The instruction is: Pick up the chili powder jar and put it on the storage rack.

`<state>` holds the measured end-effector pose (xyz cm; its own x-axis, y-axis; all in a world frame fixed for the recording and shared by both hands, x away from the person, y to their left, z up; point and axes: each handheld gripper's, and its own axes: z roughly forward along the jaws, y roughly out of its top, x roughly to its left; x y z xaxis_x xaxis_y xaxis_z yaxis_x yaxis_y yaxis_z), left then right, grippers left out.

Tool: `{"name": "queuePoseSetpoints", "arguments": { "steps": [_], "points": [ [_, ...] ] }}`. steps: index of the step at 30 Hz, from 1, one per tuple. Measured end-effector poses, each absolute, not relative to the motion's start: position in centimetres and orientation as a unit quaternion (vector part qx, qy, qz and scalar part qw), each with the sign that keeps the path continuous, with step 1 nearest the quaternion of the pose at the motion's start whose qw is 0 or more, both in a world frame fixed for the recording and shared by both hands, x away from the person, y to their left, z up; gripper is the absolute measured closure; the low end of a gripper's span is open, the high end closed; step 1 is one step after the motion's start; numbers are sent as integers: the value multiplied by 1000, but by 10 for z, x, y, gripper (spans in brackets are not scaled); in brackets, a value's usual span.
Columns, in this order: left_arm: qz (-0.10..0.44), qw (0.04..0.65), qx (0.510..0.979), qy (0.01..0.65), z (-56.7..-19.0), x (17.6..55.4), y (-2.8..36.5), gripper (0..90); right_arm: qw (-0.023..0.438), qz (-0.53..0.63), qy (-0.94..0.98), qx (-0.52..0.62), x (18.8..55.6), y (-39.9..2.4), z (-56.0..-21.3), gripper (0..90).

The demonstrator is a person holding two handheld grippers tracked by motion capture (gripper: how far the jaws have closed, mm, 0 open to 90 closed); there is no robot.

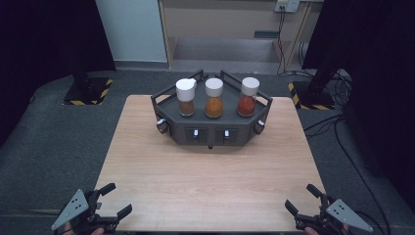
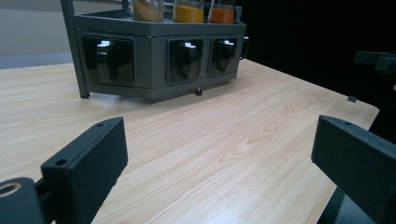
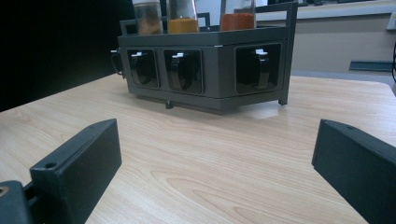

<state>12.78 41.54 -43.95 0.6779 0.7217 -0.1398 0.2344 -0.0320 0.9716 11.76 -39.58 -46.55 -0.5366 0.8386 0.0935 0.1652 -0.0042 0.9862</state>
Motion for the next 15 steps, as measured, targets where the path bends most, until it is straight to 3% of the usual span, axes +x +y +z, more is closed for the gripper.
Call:
{"name": "queuePoseSetpoints", "arguments": {
  "steps": [15],
  "points": [
    [203, 604, 690, 345, -440, 129, 415, 23, 287, 592, 647, 386, 118, -395, -465, 17]
  ]
}}
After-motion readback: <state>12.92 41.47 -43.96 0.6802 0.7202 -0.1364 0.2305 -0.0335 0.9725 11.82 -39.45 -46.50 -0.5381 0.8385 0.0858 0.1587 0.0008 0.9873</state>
